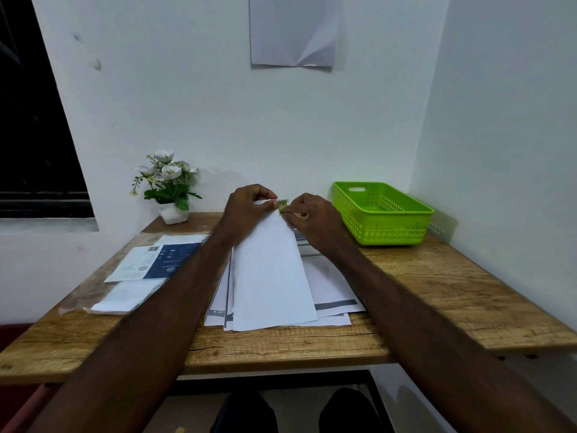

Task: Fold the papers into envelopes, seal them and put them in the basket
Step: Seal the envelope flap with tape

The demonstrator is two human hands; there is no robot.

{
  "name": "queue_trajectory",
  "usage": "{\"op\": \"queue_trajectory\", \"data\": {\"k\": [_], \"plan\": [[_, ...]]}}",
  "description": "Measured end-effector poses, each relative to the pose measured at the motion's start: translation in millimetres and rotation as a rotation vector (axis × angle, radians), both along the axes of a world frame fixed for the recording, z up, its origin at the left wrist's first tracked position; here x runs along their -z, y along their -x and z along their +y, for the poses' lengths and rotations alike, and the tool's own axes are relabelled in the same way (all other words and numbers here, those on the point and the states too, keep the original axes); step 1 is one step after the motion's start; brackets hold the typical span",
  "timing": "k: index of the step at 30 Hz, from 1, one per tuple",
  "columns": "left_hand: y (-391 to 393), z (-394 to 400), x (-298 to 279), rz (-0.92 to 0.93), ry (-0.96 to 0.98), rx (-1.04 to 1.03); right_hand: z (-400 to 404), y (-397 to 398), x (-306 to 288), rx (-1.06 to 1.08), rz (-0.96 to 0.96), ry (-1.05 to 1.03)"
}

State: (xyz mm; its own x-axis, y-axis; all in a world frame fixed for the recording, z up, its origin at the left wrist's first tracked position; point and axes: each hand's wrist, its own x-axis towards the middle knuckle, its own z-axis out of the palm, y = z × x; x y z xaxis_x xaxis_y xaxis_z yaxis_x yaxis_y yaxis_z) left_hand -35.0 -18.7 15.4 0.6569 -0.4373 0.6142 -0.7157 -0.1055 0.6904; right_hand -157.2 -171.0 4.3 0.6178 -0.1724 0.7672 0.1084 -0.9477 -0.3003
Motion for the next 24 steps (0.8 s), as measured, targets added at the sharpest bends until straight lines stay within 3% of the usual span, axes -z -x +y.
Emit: {"op": "queue_trajectory", "data": {"k": [18,24], "plan": [[-0.2,-0.1,0.4,0.017,0.003,0.016,5.6,1.2,-0.1,0.014,-0.041,0.048],[-0.9,0.5,-0.8,0.016,0.002,0.017,7.1,2.6,0.9,0.056,-0.140,0.125]]}}
